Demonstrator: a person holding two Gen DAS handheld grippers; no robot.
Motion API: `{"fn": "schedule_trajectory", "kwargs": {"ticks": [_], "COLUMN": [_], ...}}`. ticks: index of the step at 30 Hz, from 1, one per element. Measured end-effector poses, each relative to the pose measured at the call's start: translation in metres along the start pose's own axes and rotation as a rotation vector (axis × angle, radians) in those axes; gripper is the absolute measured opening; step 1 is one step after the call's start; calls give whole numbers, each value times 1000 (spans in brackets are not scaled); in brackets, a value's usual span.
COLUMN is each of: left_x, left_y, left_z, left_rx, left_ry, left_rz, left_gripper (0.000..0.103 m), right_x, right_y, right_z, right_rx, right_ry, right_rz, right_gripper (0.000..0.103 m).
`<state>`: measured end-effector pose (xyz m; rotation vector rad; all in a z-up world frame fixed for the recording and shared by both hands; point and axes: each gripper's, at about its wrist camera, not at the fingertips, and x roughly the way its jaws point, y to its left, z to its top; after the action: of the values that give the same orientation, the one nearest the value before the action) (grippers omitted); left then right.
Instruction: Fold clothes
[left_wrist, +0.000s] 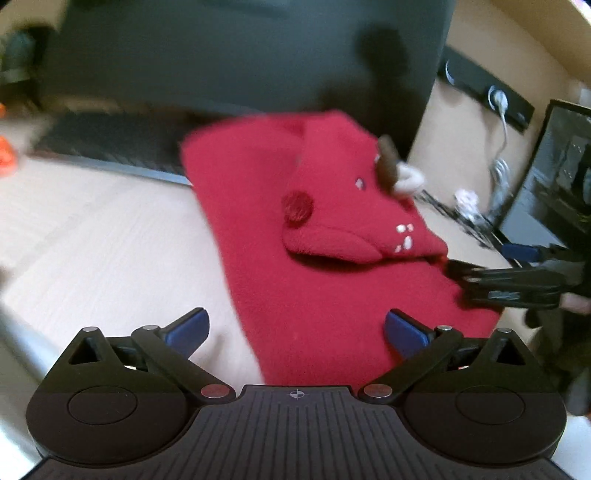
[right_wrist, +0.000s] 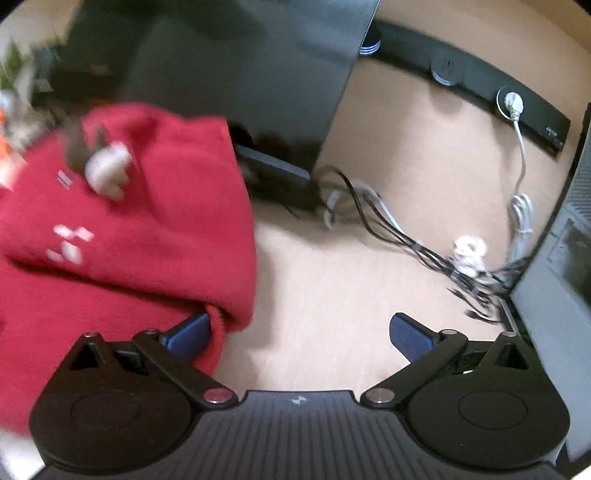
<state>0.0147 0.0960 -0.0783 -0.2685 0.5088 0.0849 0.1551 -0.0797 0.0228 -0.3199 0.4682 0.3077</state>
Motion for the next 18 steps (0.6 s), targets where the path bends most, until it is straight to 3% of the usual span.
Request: {"fn": "schedule_trajectory", "kwargs": {"ticks": [4,7,14,18], "left_x": [-55,-86,-123,-124], "left_y": [-41,-79,-149,-165], "left_z": [-34,-58,-127,-144], "left_rx": [-94,-63,-63,-75], "left_ry": [-65,-98,-140,-78], "left_rz": [114,159,336,337], "left_gripper": [103,103,103,103], "right_x": [-49,-89,-170,-189], "right_y": [-42,-69,-74,-60], "right_z": [-18,-40,-114,-135], "right_rx": [135,190,17,-109], "right_ry": [-19,-38,-156,-180], "right_rz": [242,406,447,450], "right_gripper": [103,103,103,103]}}
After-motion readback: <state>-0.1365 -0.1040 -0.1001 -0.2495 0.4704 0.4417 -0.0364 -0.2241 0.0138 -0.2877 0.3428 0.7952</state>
